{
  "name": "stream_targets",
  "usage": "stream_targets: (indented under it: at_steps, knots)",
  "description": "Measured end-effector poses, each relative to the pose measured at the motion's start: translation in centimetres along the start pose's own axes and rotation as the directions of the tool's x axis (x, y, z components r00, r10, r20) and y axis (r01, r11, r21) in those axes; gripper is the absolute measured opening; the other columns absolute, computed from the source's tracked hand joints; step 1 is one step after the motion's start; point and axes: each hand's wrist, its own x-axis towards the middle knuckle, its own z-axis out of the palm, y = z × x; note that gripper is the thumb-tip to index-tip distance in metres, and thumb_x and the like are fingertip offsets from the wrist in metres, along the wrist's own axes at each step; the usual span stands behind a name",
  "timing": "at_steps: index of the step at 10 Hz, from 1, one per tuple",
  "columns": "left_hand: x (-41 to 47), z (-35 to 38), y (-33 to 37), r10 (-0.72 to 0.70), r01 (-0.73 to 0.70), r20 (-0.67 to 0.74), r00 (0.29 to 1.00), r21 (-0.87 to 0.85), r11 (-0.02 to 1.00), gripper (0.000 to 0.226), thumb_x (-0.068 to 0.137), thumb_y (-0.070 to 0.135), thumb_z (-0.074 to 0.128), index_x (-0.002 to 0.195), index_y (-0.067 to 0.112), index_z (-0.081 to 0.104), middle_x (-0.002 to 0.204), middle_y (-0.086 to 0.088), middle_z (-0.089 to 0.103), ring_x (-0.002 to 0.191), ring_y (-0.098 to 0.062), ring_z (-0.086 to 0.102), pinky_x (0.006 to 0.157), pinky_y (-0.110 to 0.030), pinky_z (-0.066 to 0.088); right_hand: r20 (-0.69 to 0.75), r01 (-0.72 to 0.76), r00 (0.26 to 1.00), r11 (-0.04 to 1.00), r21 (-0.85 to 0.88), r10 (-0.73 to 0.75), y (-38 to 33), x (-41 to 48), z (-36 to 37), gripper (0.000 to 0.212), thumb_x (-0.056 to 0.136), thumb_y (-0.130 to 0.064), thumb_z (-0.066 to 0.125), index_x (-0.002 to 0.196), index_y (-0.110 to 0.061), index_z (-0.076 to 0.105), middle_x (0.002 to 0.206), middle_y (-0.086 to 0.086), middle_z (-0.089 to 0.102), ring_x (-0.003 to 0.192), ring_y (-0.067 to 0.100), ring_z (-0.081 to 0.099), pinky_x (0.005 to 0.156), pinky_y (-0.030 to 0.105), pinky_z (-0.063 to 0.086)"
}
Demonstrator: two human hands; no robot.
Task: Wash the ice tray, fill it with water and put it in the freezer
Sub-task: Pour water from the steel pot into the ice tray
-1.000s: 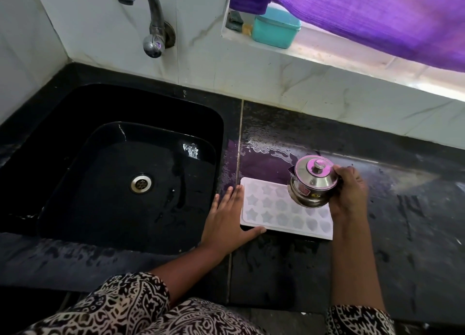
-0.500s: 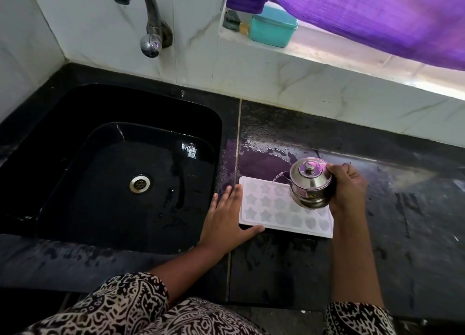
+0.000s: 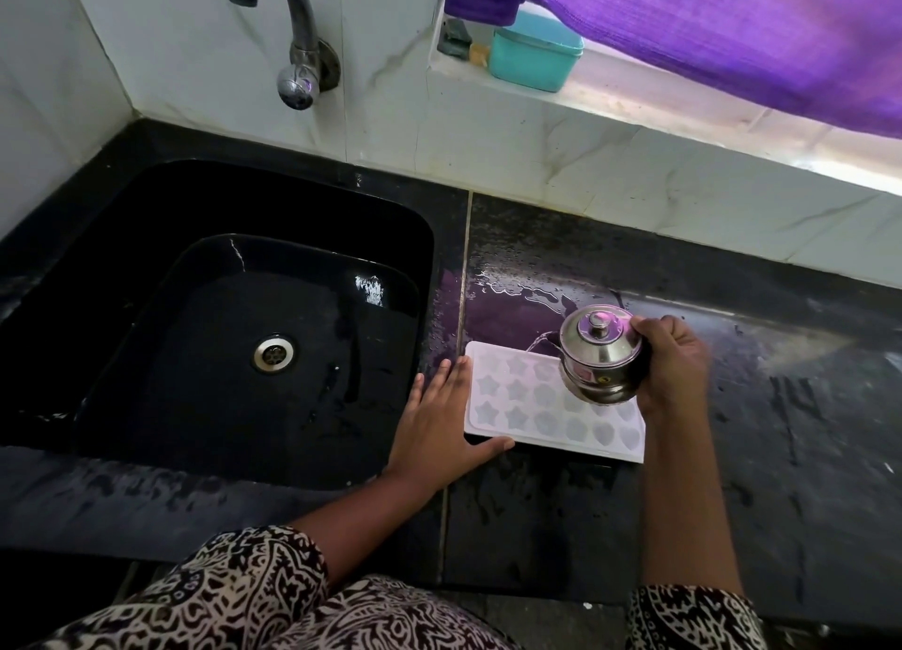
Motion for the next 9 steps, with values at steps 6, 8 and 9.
stream_targets:
  at_steps: [6, 8, 9]
  knots:
    - [0.05, 0.19, -0.10, 0.000, 0.000, 0.004, 1.000, -0.008, 1.000, 0.113, 0.071, 0.085, 0.035, 0.154, 0.017, 0.000, 0.162, 0.005, 0.007, 0.148, -0.010, -0.001, 0.117, -0.033, -0.007, 0.004, 0.000, 1.000, 1.000, -0.015, 0.001, -0.08, 0.31, -0.13, 0.027, 0.084, -0.005, 0.058, 0.061, -0.016, 0.048, 0.052, -0.005, 0.055, 0.055, 0.012, 0.053, 0.051, 0.019, 0.049]
    - [0.03, 0.17, -0.13, 0.000, 0.000, 0.006, 1.000, -0.008, 1.000, 0.113, 0.071, 0.086, 0.032, 0.154, 0.017, -0.002, 0.162, 0.006, 0.004, 0.148, -0.009, -0.003, 0.117, -0.033, -0.008, 0.031, -0.032, 0.999, 0.980, 0.196, 0.026, -0.08, 0.55, -0.34, 0.045, 0.083, 0.003, 0.052, 0.044, -0.020, 0.050, 0.045, -0.007, 0.050, 0.048, 0.010, 0.045, 0.055, 0.023, 0.039]
    - [-0.01, 0.17, -0.17, 0.001, -0.001, 0.003, 1.000, -0.016, 1.000, 0.113, 0.071, 0.086, 0.033, 0.154, 0.017, -0.001, 0.162, 0.005, 0.005, 0.148, -0.009, -0.003, 0.118, -0.034, -0.007, 0.024, -0.069, 0.998, 0.951, 0.301, 0.064, -0.06, 0.76, -0.81, 0.029, 0.079, -0.005, 0.057, 0.053, -0.019, 0.055, 0.052, -0.005, 0.055, 0.054, 0.011, 0.053, 0.060, 0.024, 0.043]
